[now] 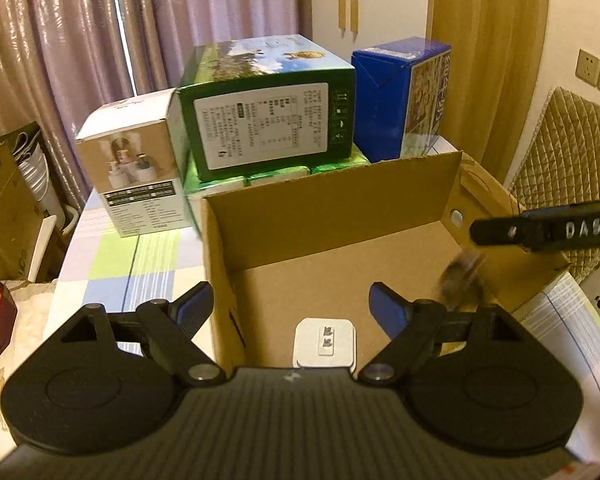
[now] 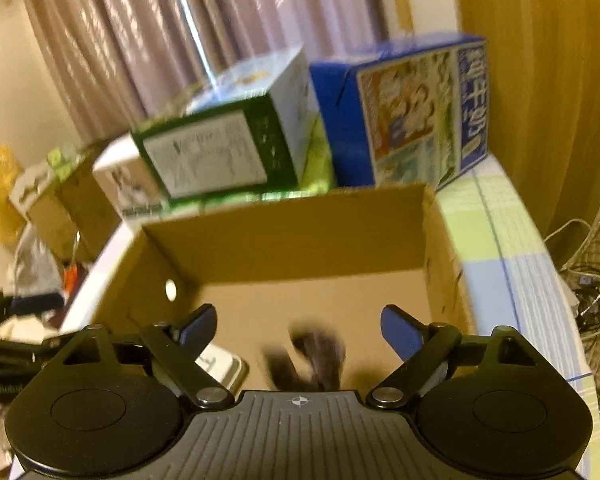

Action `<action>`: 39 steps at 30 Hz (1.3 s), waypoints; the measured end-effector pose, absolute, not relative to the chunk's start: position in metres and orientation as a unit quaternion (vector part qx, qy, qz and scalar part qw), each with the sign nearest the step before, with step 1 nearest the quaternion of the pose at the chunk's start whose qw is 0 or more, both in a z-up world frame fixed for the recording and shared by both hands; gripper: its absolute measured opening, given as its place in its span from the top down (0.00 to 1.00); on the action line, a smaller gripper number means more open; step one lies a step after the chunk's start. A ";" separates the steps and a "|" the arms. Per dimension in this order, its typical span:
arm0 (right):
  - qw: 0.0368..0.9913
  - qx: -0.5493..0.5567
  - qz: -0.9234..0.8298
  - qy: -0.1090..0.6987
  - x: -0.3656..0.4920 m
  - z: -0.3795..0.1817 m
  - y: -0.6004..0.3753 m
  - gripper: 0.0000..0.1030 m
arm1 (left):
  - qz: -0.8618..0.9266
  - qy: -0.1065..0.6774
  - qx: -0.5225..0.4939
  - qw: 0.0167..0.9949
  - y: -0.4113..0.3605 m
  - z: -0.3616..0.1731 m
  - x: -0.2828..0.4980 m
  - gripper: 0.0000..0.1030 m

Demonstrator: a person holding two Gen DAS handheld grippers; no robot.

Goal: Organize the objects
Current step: 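Carry the charger and scrunchie into the cardboard box and open both grippers, then grasp the black lighter with the right gripper while the left grasps the clear container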

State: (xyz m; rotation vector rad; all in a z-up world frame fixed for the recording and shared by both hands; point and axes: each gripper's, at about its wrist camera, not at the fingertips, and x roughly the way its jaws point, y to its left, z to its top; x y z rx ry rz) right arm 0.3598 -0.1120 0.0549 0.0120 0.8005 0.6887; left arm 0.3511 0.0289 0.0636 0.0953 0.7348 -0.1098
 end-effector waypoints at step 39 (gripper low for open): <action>0.869 -0.041 0.311 0.383 0.045 0.022 -0.248 0.02 | -0.006 0.370 0.035 0.928 0.035 0.046 0.052 0.01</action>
